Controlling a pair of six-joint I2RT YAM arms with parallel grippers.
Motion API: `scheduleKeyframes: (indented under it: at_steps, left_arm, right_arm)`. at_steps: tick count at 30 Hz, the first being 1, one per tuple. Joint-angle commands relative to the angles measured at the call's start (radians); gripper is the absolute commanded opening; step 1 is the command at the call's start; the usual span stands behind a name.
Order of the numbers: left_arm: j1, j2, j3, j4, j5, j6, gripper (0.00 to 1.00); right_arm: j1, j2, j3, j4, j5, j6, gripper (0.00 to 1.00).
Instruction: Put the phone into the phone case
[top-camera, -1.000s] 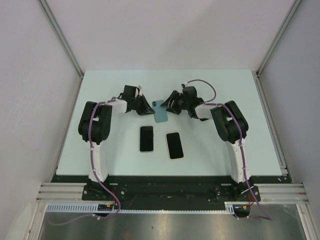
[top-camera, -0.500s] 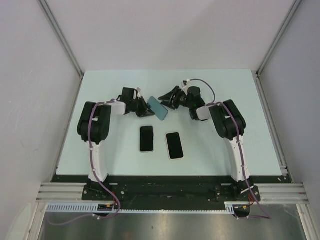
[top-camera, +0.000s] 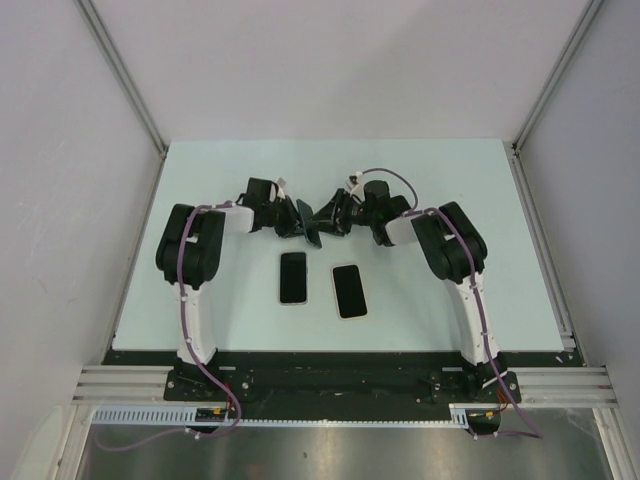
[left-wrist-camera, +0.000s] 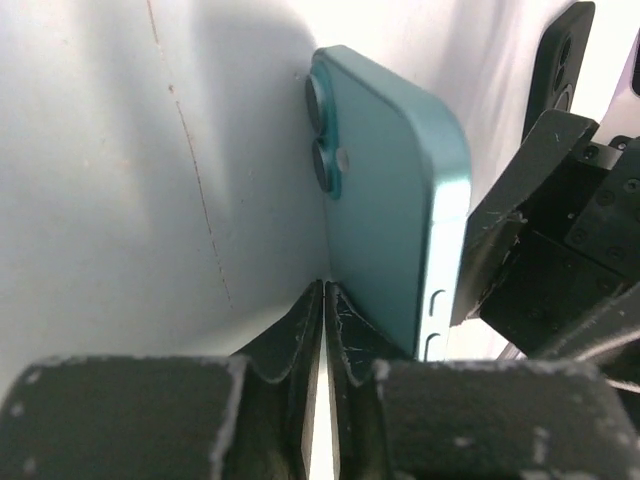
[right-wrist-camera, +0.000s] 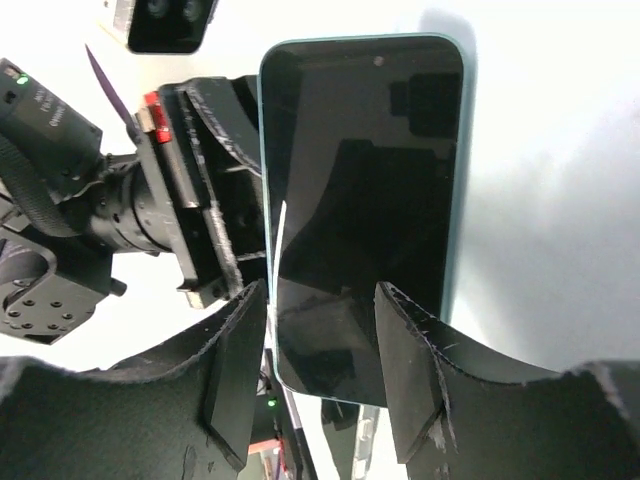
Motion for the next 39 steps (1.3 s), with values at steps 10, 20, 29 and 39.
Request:
scheduleKeyframes:
  at_steps: [10,20,29,39]
  left_arm:
    - [0.033,-0.063,-0.061,-0.029,-0.006,0.023,0.36]
    - [0.059,-0.089,-0.064,0.052,0.097,0.030,0.46]
    - [0.066,-0.089,-0.047,0.158,0.229,0.026,0.57]
    - [0.066,-0.046,-0.040,0.213,0.289,0.026,0.65]
  right_arm:
    - [-0.015,-0.022,-0.011,-0.216,0.046,-0.154,0.48]
    - [-0.035,-0.013,-0.009,-0.228,0.061,-0.173,0.47]
    - [-0.047,-0.011,-0.009,-0.239,0.066,-0.194,0.47]
    - [-0.047,-0.002,0.015,-0.244,0.075,-0.200,0.46]
